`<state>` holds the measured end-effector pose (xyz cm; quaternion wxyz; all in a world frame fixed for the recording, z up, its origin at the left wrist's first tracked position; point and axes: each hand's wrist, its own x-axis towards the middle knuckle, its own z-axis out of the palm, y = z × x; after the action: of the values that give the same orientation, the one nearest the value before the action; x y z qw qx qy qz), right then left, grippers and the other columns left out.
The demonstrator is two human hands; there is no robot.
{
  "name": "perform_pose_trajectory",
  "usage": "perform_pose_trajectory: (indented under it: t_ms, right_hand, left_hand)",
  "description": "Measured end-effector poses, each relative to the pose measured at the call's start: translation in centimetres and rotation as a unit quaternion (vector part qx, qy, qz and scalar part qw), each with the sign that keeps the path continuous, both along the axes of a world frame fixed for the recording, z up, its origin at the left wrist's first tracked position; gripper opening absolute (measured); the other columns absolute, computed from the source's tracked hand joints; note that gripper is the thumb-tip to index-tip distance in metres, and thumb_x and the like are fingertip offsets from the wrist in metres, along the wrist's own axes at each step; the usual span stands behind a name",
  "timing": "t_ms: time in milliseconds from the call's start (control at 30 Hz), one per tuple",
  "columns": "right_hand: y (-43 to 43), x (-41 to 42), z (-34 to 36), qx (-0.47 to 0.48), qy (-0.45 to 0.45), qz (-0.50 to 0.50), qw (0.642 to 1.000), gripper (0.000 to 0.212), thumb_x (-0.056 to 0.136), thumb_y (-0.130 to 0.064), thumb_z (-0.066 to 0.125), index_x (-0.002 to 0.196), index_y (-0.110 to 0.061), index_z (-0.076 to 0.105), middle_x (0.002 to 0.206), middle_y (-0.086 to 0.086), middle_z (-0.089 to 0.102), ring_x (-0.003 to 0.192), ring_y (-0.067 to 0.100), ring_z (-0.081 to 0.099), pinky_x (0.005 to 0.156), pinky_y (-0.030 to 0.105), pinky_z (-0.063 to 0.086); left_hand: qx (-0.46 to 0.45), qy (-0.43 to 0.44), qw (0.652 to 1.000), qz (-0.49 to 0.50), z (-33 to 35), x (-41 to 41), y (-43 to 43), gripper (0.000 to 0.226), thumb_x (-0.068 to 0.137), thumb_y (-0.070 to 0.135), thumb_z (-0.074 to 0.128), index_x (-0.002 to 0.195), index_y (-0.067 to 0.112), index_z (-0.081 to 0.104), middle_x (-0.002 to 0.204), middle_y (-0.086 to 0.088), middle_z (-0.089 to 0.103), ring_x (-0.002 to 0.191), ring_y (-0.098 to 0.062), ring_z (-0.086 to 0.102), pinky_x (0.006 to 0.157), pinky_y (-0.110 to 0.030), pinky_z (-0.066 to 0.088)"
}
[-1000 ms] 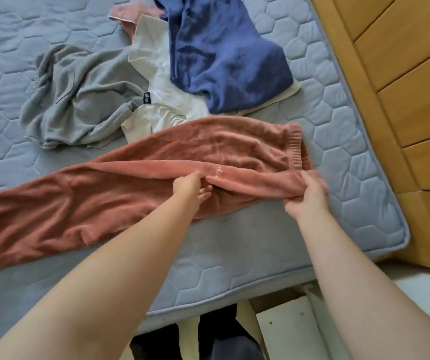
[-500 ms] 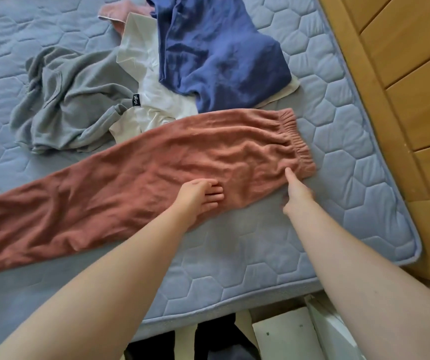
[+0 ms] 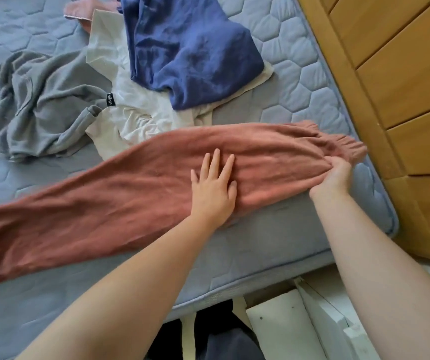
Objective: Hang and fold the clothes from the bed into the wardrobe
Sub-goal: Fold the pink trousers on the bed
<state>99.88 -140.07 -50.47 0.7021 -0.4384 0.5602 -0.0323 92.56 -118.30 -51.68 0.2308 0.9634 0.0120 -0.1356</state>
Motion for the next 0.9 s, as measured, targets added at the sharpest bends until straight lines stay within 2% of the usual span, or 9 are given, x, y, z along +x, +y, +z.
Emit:
perform_pose_trajectory:
  t_ms: [167,333,433,533,633,667,733,833,900]
  right_hand:
    - [-6.5,-4.0,-2.4,-0.042,0.152,0.097,0.983,0.04,0.08,-0.008,0.061,0.12,-0.002,0.061,0.112,0.009,0.066,0.101,0.025,0.065,0.084,0.039,0.054]
    - [-7.5,-4.3,-3.3,-0.065,0.16,0.107,0.979,0.065,0.075,-0.03,0.078,0.132,-0.01,0.053,0.128,0.005,0.059,0.112,0.023,0.06,0.097,0.04,0.049]
    - [-4.9,-3.5,-1.5,-0.229,0.101,0.086,0.964,0.053,0.075,-0.019,0.074,0.121,0.001,0.058,0.119,0.012,0.063,0.105,0.025,0.064,0.087,0.03,0.051]
    - [0.4,-4.8,1.7,-0.372,-0.015,0.181,0.91,0.046,0.079,-0.014,0.067,0.122,-0.004,0.057,0.118,0.008,0.064,0.107,0.013,0.061,0.091,0.019,0.045]
    - [5.6,-8.0,3.4,-0.445,-0.136,0.351,0.812,0.034,0.078,-0.018,0.067,0.11,-0.013,0.057,0.105,0.008,0.067,0.096,0.019,0.061,0.082,0.02,0.042]
    - [7.1,-9.0,3.8,-0.446,-0.17,0.425,0.769,0.033,0.076,-0.02,0.067,0.107,-0.016,0.056,0.107,0.007,0.066,0.1,0.023,0.061,0.083,0.023,0.043]
    - [9.8,-10.7,3.4,-0.425,-0.234,0.587,0.649,0.046,0.075,-0.021,0.07,0.117,-0.01,0.056,0.128,0.011,0.058,0.119,0.026,0.052,0.099,0.028,0.04]
    - [12.5,-12.5,1.7,-0.388,-0.204,0.781,0.445,0.056,0.082,-0.034,0.068,0.127,-0.007,0.048,0.152,0.011,0.032,0.143,0.021,0.024,0.118,0.038,0.019]
    - [13.3,-13.1,0.8,-0.387,-0.176,0.789,0.443,0.052,0.087,-0.038,0.061,0.129,-0.011,0.047,0.155,0.007,0.028,0.145,0.017,0.018,0.12,0.034,0.01]
  left_hand:
    - [0.024,0.253,0.955,-0.151,-2.5,-0.4,-4.2,0.064,0.094,0.035,0.044,0.151,0.031,0.015,0.16,-0.003,-0.009,0.147,-0.025,-0.009,0.114,-0.057,0.01]
    - [0.016,0.286,0.947,-0.143,-3.2,0.0,-4.5,0.069,0.092,0.03,0.049,0.152,0.03,0.015,0.16,-0.003,-0.011,0.147,-0.025,-0.009,0.115,-0.054,0.01]
    - [-0.107,0.267,0.956,-0.061,-2.4,0.5,-3.6,0.06,0.093,0.021,0.052,0.149,0.02,0.029,0.16,-0.007,0.011,0.146,-0.023,0.014,0.116,-0.03,0.017]
    - [-0.294,0.264,0.908,0.141,-1.1,0.6,-1.8,0.033,0.096,0.015,0.051,0.129,0.017,0.057,0.134,-0.007,0.054,0.113,-0.014,0.052,0.084,-0.016,0.039]
    - [-0.501,0.324,0.73,0.334,0.3,0.5,1.6,0.028,0.1,0.032,0.04,0.113,0.019,0.061,0.117,-0.007,0.061,0.107,-0.021,0.056,0.09,-0.031,0.041]
    - [-0.565,0.328,0.659,0.373,0.6,0.3,3.1,0.039,0.1,0.042,0.034,0.115,0.015,0.06,0.119,-0.01,0.06,0.109,-0.026,0.056,0.097,-0.039,0.04]
    - [-0.649,0.308,0.583,0.379,1.1,-0.5,6.1,0.069,0.096,0.06,0.024,0.129,0.006,0.052,0.123,-0.019,0.056,0.112,-0.034,0.054,0.1,-0.048,0.038]
    - [-0.679,0.304,0.558,0.368,1.0,-2.1,9.3,0.085,0.085,0.074,0.022,0.132,0.01,0.051,0.115,-0.016,0.066,0.105,-0.031,0.064,0.086,-0.046,0.051]
    - [-0.628,0.329,0.592,0.382,1.1,-3.2,9.8,0.067,0.085,0.072,0.038,0.114,0.018,0.064,0.089,-0.008,0.071,0.074,-0.02,0.07,0.068,-0.036,0.054]
